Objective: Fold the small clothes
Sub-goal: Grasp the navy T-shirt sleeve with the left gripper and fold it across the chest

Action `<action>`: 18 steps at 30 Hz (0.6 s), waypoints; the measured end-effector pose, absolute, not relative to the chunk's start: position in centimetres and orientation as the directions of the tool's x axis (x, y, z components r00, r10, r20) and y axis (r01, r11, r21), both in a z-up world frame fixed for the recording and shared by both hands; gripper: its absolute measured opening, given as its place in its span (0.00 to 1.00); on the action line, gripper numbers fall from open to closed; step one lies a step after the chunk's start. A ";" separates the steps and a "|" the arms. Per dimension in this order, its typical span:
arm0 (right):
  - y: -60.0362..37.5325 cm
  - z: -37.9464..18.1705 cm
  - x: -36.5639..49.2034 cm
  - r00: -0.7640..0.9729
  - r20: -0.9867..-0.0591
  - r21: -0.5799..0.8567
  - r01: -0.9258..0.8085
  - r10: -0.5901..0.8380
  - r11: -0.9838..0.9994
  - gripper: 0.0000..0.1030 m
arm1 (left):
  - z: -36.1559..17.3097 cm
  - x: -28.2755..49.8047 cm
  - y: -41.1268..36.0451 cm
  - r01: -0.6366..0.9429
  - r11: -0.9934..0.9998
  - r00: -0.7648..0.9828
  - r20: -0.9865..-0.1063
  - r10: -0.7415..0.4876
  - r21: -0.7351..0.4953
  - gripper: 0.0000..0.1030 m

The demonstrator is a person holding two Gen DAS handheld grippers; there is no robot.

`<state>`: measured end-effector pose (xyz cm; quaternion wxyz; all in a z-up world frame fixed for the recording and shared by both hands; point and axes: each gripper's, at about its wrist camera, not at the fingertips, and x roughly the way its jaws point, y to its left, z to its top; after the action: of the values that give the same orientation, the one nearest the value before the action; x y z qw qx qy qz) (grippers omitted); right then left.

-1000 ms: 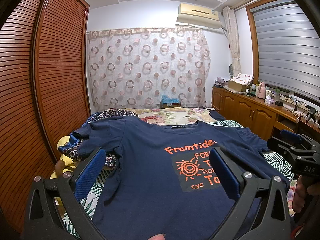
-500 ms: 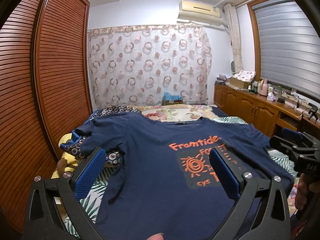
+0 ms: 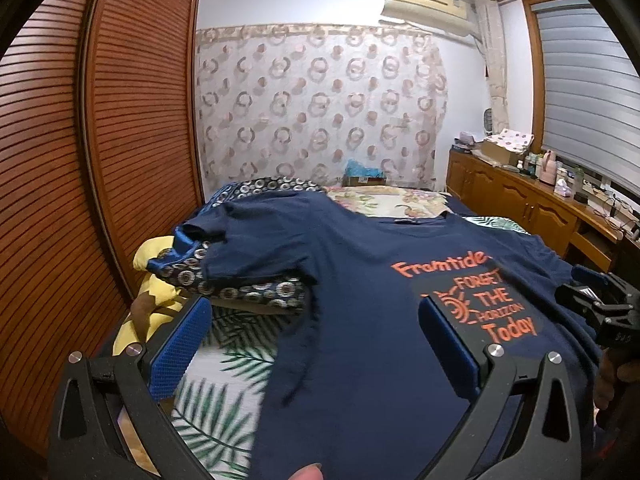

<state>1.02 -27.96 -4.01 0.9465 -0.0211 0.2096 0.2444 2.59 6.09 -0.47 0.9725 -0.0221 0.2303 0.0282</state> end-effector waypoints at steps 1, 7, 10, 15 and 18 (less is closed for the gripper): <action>-28.0 -4.2 1.5 0.790 -0.409 0.064 -0.473 0.456 0.879 0.95 | -0.5 3.0 6.8 -0.066 0.997 0.888 -0.457 0.046 -0.030 1.00; -27.7 -4.9 4.0 0.742 -0.459 0.074 -0.516 0.489 0.853 0.95 | -0.2 4.8 9.4 -0.088 0.996 0.879 -0.471 0.072 -0.013 1.00; -27.3 -4.7 4.9 0.721 -0.482 0.055 -0.542 0.498 0.839 0.94 | -0.1 6.2 11.2 -0.087 0.995 0.870 -0.490 0.058 -0.037 1.00; -27.1 -4.5 6.0 0.675 -0.526 0.046 -0.585 0.517 0.810 0.92 | -0.2 9.0 13.7 -0.086 0.994 0.851 -0.524 0.040 -0.063 0.98; -26.9 -4.1 6.8 0.664 -0.544 0.016 -0.603 0.512 0.798 0.91 | -0.3 10.3 14.4 -0.072 0.995 0.841 -0.541 0.023 -0.070 0.91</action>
<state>6.76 -26.88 -4.09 0.9084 -0.0831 0.2715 0.3068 10.33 14.35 -0.26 0.9583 -0.0437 0.2813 0.0247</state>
